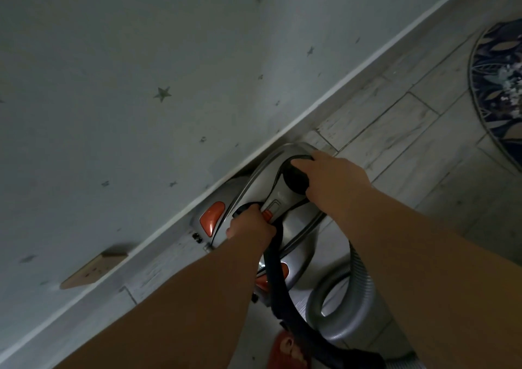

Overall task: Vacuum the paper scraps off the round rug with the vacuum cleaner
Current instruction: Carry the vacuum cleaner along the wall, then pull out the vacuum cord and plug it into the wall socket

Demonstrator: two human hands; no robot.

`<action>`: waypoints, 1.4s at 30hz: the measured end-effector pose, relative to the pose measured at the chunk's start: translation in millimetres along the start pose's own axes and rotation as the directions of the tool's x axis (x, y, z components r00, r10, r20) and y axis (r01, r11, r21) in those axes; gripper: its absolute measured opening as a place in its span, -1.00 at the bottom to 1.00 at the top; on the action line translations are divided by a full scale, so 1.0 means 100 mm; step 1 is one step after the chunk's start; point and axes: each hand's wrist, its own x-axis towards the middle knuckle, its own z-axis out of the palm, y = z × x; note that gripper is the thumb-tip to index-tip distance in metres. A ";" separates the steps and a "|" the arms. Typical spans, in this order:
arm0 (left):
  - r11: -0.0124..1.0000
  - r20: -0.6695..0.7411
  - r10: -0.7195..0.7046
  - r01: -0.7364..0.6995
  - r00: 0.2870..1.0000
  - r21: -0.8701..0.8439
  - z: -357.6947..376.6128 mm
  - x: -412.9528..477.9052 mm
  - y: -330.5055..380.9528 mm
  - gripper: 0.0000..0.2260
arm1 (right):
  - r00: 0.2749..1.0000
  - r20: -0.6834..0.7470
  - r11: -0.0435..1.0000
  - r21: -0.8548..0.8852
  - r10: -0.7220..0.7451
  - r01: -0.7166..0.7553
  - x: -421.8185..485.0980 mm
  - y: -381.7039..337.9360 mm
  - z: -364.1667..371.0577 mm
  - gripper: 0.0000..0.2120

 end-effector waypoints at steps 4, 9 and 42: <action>0.999 0.007 0.007 -0.007 1.000 -0.038 -0.01 0.00 0.01 -0.54 | 0.999 0.048 1.000 0.004 0.018 -0.018 -0.02 -0.03 -0.05 -0.43; 0.997 0.057 0.066 -0.063 0.996 -0.042 -0.14 -0.06 0.03 -0.39 | 0.998 -0.054 0.996 -0.079 0.045 -0.049 -0.16 -0.08 -0.04 -0.44; 0.923 0.273 0.334 -0.372 0.902 0.099 0.15 -1.96 -2.08 -0.36 | 0.903 0.177 0.511 0.774 0.391 -0.374 -2.58 -2.19 2.01 -0.37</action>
